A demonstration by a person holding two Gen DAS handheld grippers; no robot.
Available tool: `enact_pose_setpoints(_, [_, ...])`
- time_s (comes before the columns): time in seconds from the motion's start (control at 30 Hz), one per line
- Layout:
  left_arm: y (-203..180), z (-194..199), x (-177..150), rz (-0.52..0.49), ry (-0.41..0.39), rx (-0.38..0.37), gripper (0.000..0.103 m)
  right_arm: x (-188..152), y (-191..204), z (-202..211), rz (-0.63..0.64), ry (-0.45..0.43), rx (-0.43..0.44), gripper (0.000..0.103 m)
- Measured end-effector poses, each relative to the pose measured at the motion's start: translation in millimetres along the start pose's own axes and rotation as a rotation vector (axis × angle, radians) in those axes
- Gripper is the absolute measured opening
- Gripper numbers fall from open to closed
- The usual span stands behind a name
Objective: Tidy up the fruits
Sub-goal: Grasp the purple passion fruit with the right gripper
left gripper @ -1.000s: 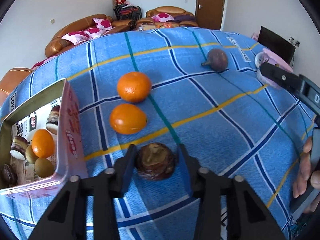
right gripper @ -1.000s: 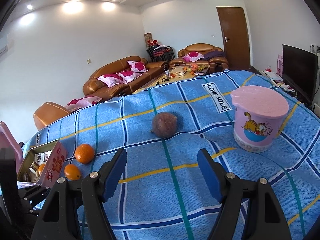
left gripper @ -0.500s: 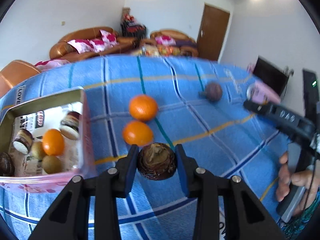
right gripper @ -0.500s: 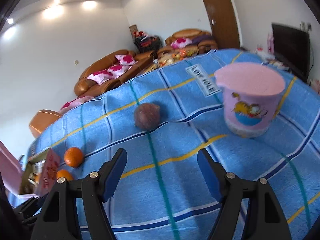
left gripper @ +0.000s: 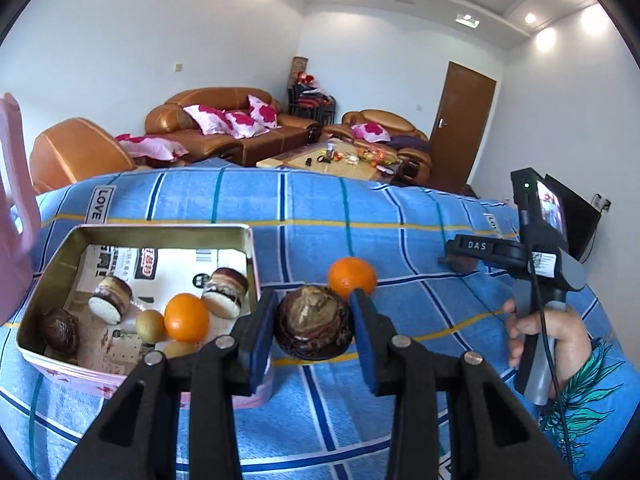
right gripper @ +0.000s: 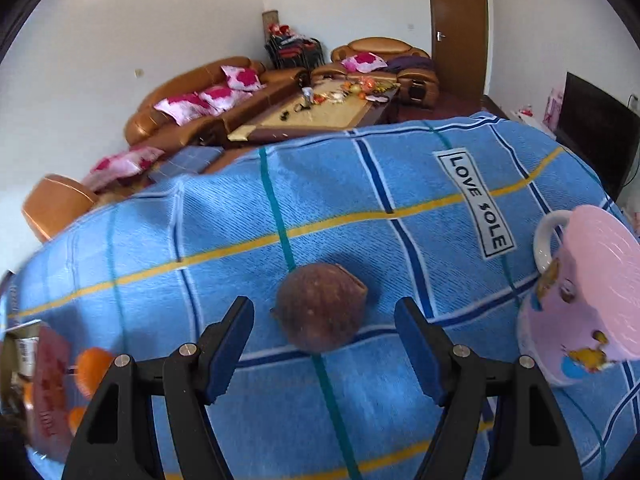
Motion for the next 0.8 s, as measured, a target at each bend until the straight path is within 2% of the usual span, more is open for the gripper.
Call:
enact_pose_setpoints(0.13, [0, -3, 0, -0.013, 0.004, 0.028, 0.039, -2, 0, -15, -0.033, 0.043, -0.038, 0.074])
enact_pose_setpoints(0.23, [-1, -6, 1, -0.025, 0.000, 0.046, 0.039, -4, 2, -22, -0.028, 0.043, -0.055, 0.074])
enact_pose_setpoints(0.27, [-2, -7, 1, -0.028, 0.001, 0.048, 0.039, -3, 3, -21, -0.019, 0.041, -0.060, 0.062])
enact_pose_setpoints(0.47, [-3, -6, 0, -0.057, -0.022, 0.091, 0.039, -4, 6, -14, 0.010, 0.037, -0.094, 0.058])
enact_pose_setpoints(0.5, [-3, -5, 1, -0.060, -0.027, 0.096, 0.039, -5, 6, -9, 0.014, 0.020, -0.112, 0.051])
enact_pose_setpoints(0.6, [-2, -4, 1, -0.060, -0.037, 0.106, 0.039, -6, 17, 23, 0.071, -0.093, -0.142, 0.050])
enact_pose_setpoints(0.67, [-1, -5, 1, -0.058, -0.040, 0.114, 0.039, -9, 29, 52, 0.102, -0.182, -0.125, 0.050])
enact_pose_setpoints(0.8, [0, -3, 0, -0.061, -0.049, 0.130, 0.039, -20, 49, 87, 0.097, -0.257, -0.060, 0.050])
Point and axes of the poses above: each gripper's, at about its wrist camera, not at the fingertips, and z roughly against the way its jaws point, y to its left, x to its top, the point moved 5 cm from there along -z, roughly the way its jaws point, and after that the axes turned 5 degrees about z, right-handed, at the moved point
